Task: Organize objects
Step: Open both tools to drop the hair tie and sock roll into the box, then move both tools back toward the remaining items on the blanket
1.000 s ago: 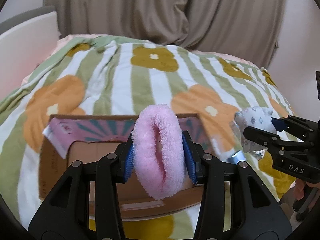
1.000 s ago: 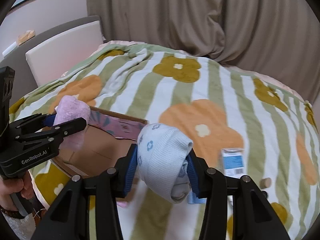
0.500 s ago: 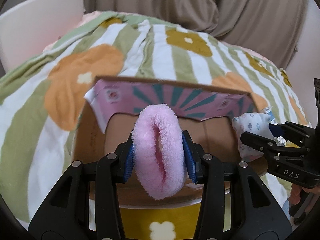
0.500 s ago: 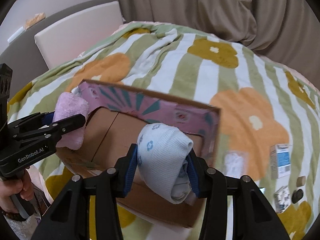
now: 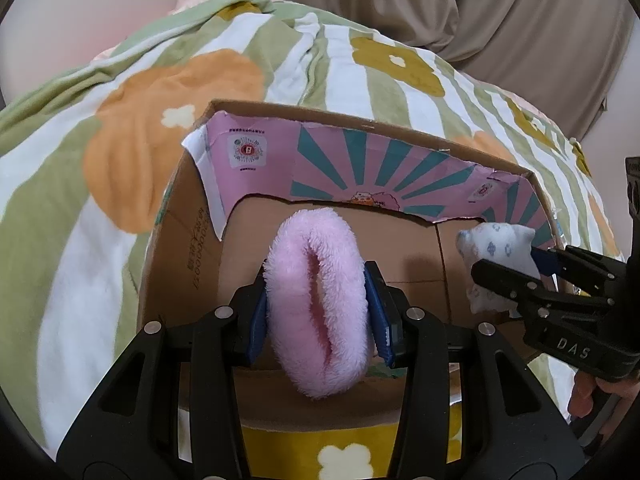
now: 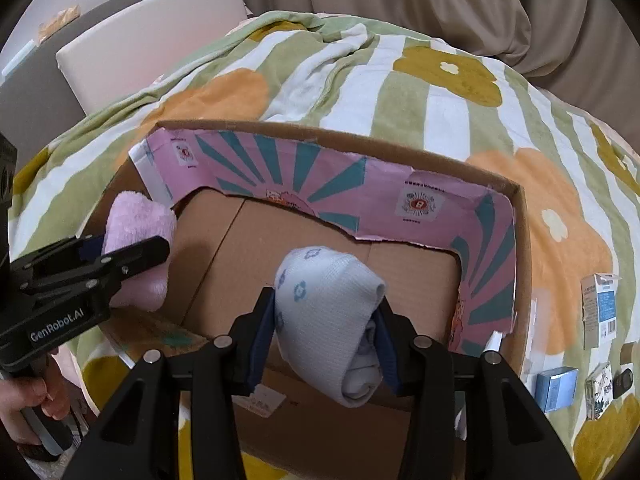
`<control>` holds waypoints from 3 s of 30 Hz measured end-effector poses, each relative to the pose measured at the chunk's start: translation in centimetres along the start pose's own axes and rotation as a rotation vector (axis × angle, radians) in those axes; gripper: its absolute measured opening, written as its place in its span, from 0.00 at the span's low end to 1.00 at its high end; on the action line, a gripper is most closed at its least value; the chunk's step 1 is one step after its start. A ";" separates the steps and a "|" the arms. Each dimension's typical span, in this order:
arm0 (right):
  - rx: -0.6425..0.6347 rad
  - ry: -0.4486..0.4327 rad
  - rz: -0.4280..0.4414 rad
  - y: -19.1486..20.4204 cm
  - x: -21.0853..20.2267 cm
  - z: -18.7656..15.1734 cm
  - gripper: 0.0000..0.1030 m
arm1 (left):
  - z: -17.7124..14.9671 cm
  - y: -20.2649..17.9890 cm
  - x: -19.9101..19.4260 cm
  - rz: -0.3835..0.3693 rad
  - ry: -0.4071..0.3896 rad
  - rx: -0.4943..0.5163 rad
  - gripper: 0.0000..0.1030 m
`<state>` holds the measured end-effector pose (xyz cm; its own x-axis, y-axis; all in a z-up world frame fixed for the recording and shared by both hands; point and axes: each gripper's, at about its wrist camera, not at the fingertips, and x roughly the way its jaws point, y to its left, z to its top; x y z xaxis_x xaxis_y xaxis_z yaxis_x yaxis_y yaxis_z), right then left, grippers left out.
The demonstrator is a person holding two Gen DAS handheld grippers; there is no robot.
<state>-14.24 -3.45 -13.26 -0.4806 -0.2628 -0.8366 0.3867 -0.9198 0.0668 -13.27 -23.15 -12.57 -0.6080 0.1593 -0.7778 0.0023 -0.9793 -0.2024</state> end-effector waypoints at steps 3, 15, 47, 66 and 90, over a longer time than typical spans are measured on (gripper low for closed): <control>0.016 -0.005 -0.004 -0.2 -0.2 0.5 0.42 | 0.3 -0.5 -0.3 -0.002 -0.009 0.022 0.42; 0.100 -0.024 0.014 -1.7 -2.3 1.4 0.94 | -0.3 -0.6 -1.2 -0.026 -0.013 0.021 1.00; 0.070 -0.135 -0.014 -5.4 -11.5 0.1 0.94 | -0.4 -10.1 -8.4 -0.033 -0.149 0.113 1.00; 0.178 -0.315 -0.210 -18.1 -21.0 -4.9 0.94 | -1.1 -25.1 -8.3 -0.076 -0.226 0.210 1.00; 0.086 -0.254 -0.094 -29.2 -16.5 -13.5 0.94 | -8.2 -35.2 1.9 -0.085 -0.082 0.240 1.00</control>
<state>-7.00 31.66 -8.78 -0.6973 -0.2297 -0.6790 0.2678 -0.9622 0.0505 -7.99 12.66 -11.78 -0.6600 0.2413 -0.7115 -0.2338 -0.9660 -0.1107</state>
